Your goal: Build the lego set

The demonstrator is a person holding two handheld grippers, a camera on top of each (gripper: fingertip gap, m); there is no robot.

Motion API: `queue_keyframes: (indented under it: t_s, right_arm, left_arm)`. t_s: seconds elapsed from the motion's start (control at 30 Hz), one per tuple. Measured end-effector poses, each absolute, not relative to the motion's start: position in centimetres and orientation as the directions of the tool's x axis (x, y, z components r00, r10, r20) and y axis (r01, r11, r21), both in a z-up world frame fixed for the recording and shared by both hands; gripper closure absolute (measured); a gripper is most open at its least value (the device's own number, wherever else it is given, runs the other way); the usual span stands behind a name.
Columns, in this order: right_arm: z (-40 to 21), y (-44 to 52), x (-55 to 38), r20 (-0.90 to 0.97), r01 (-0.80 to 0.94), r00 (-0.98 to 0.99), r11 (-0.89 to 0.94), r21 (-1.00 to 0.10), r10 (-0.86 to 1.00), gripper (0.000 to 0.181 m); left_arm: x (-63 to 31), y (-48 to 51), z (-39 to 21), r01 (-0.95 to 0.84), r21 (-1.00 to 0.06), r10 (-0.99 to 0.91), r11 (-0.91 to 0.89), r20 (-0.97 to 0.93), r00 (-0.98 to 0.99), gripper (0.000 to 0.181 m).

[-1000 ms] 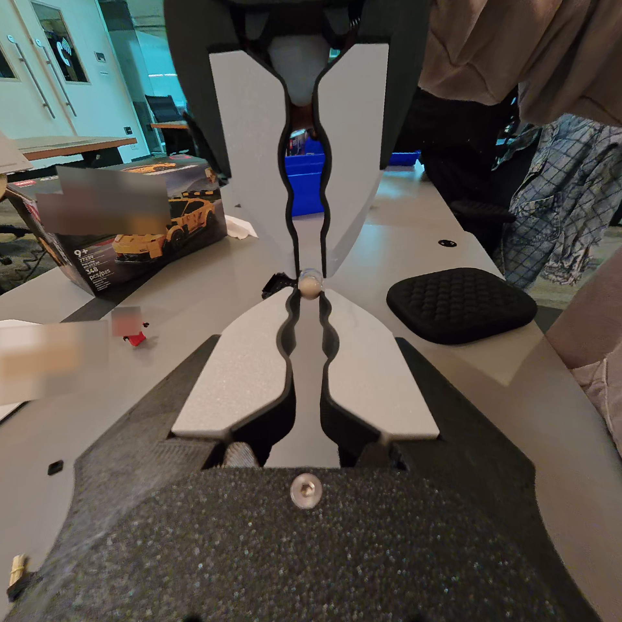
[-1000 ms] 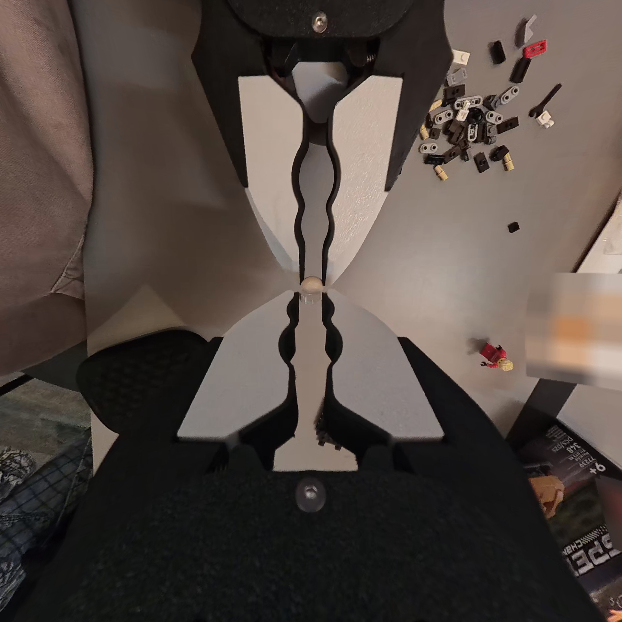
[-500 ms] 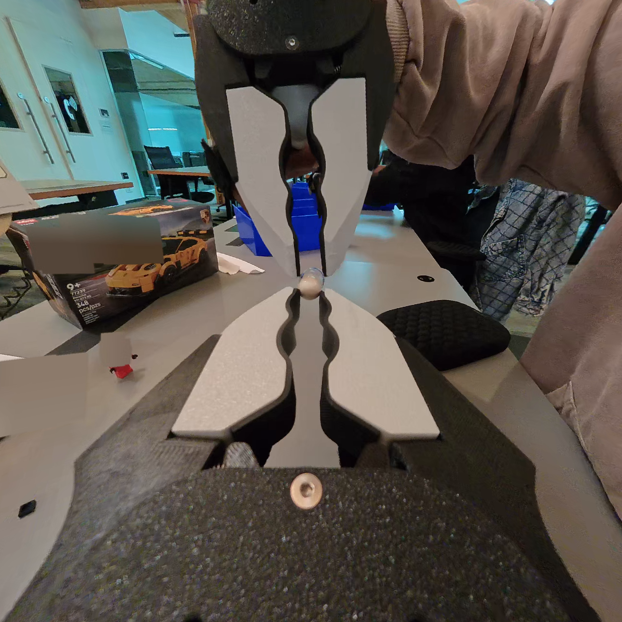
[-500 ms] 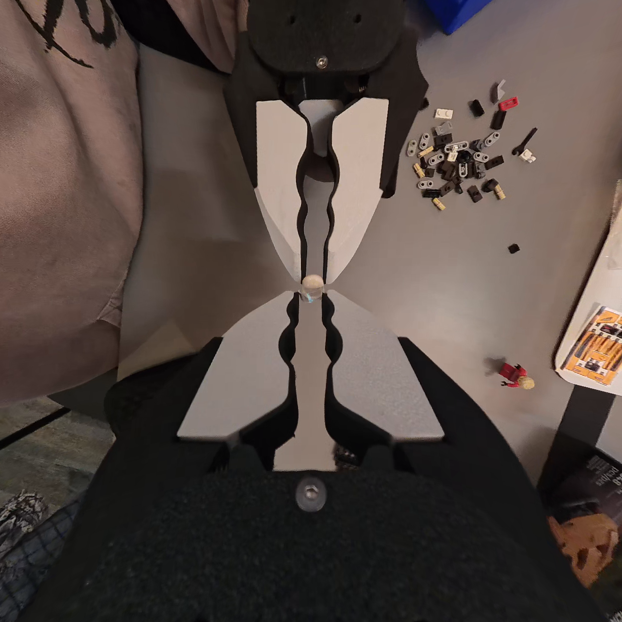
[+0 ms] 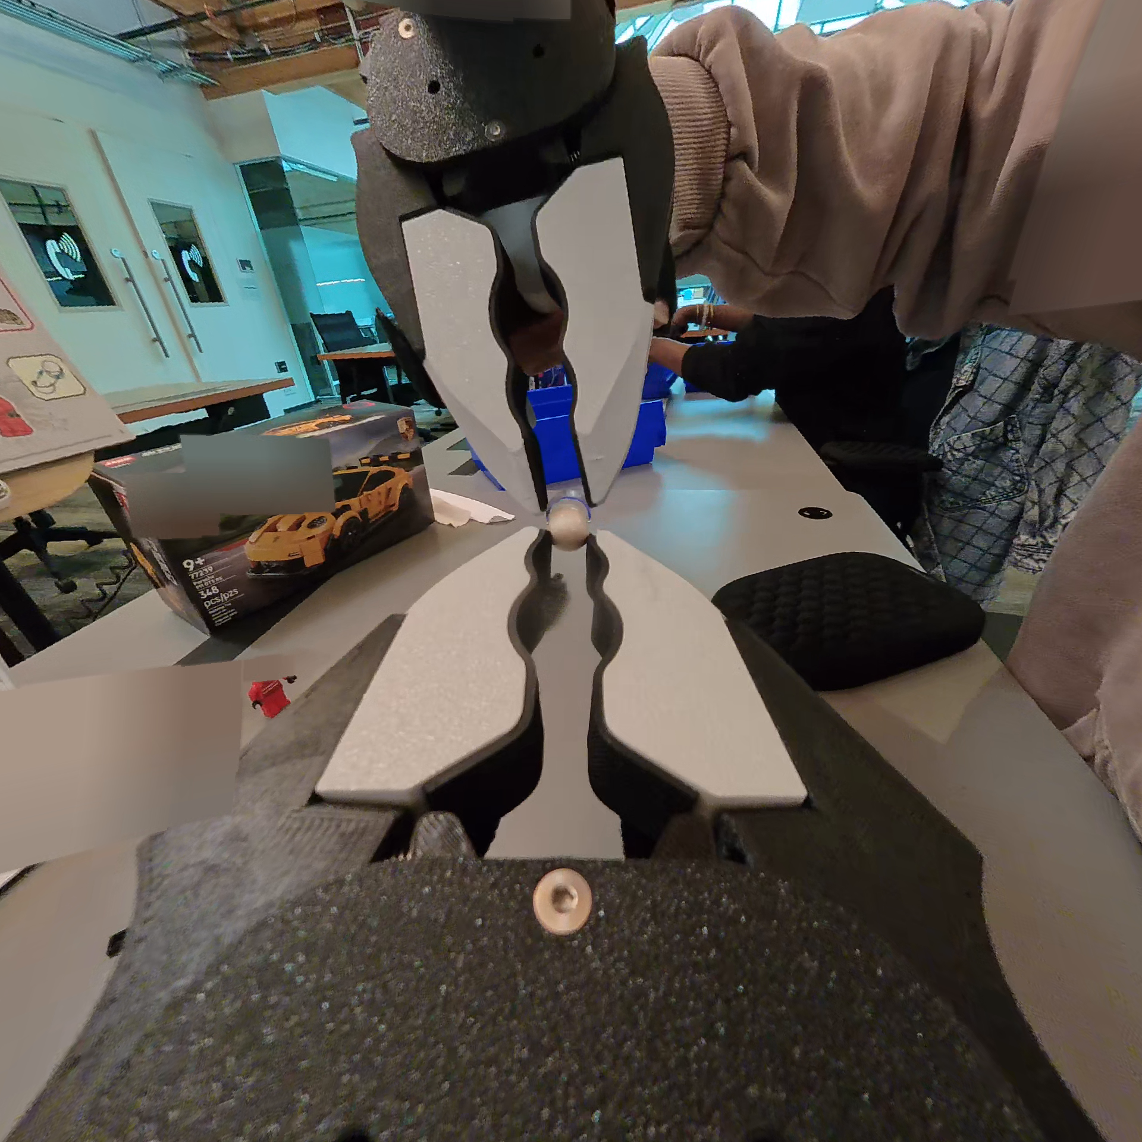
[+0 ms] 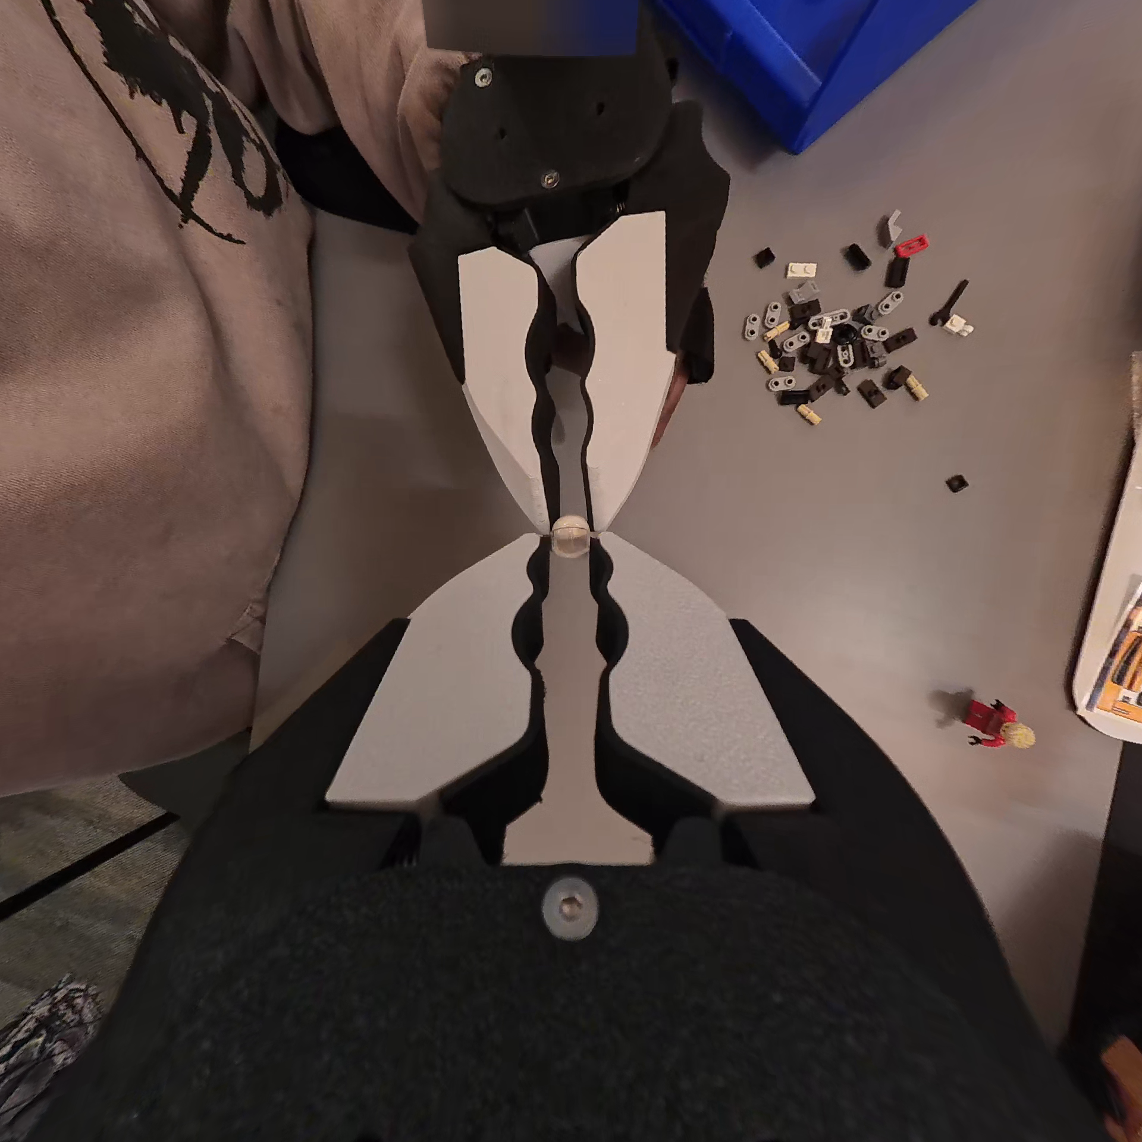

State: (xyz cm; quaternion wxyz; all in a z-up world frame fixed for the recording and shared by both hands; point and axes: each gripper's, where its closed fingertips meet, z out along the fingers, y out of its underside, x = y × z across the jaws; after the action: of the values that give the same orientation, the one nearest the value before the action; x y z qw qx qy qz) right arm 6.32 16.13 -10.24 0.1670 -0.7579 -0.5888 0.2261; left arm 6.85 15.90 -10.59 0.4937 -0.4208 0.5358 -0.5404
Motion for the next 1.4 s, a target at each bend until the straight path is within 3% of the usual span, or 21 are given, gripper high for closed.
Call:
queue_keyframes:
  t_s: [0.13,0.2,0.27,0.4,1.0,1.4]
  right_arm:
    - [-10.2,16.1,6.4,-0.121,0.813,0.201,-0.234,-0.533,0.972,0.169]
    - [-10.9,16.5,6.9,-0.073,0.819,0.204,-0.211,-0.533,0.976,0.170]
    - [-9.6,15.8,5.4,-0.123,0.732,0.183,-0.218,-0.645,0.975,0.178]
    - [-9.4,16.6,6.0,-0.072,0.697,0.228,-0.214,-0.684,0.971,0.181]
    - [-14.0,15.3,10.7,-0.148,0.565,0.362,-0.343,-0.750,0.920,0.181]
    - [-11.7,14.9,18.4,-0.082,0.475,0.556,-0.397,-0.785,0.827,0.181]
  left_arm:
    - [6.6,15.9,-10.0,0.114,-0.992,-0.986,0.060,-0.077,-0.148,0.171]
    - [6.2,15.8,-8.8,0.160,-0.986,-0.986,0.041,-0.066,-0.154,0.181]
    - [6.1,15.8,-8.5,0.153,-0.983,-0.986,0.104,-0.122,-0.118,0.181]
    - [5.6,17.7,-8.7,0.136,-0.988,-0.992,0.072,-0.085,-0.093,0.181]
    - [7.0,18.3,-12.5,0.013,-0.999,-0.994,0.040,-0.041,-0.100,0.181]
    - [7.5,18.4,-14.2,-0.035,-0.999,-0.993,0.013,-0.009,-0.115,0.181]
